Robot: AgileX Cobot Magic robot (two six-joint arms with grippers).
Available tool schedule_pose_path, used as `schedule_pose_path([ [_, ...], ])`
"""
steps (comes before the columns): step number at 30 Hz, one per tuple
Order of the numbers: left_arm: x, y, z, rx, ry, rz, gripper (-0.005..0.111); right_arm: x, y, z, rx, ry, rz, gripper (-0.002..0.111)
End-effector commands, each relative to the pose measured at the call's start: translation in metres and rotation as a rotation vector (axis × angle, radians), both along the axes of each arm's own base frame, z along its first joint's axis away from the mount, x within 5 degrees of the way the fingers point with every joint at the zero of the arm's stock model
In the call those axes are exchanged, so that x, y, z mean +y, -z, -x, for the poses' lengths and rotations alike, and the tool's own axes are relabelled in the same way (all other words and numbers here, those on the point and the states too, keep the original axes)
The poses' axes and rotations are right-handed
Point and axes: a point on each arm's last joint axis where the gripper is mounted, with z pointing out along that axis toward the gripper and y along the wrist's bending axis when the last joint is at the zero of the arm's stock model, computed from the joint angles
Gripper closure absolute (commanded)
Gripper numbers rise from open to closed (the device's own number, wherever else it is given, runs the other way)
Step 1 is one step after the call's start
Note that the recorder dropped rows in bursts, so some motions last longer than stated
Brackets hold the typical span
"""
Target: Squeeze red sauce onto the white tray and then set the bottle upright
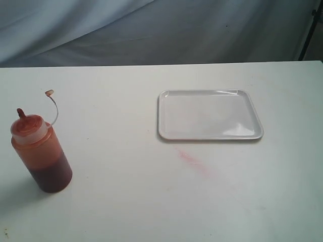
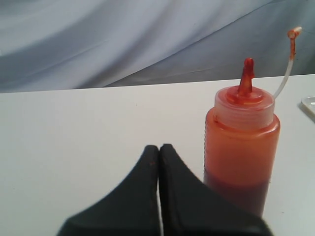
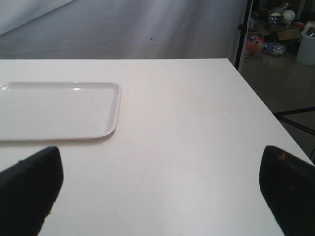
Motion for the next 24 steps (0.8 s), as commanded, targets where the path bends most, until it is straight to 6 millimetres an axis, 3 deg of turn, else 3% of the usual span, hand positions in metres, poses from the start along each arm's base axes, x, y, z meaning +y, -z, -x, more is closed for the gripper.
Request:
schedule_pose_path([
  [1,-0.001,0.0,0.0,-0.009,0.01,0.0,0.107,-0.001,0.0,0.0,-0.009,0.007,0.005,0.003],
  [12,-0.001,0.0,0.0,-0.011,0.01,0.0,0.107,-0.001,0.0,0.0,-0.009,0.007,0.005,0.003],
  [15,-0.002,-0.008,-0.001,-0.098,0.015,0.091,0.107,-0.001,0.0,0.0,-0.009,0.007,0.005,0.003],
  [17,-0.001,-0.023,-0.001,-0.269,0.007,0.247,0.107,-0.001,0.0,0.0,-0.009,0.007,0.005,0.003],
  [21,0.009,-0.047,0.005,-0.564,-0.02,0.793,0.107,-0.001,0.0,0.0,-0.009,0.007,0.005,0.003],
  [24,0.015,-0.065,0.015,-0.808,0.031,0.901,0.107,-0.001,0.0,0.0,-0.009,0.007,0.005,0.003],
])
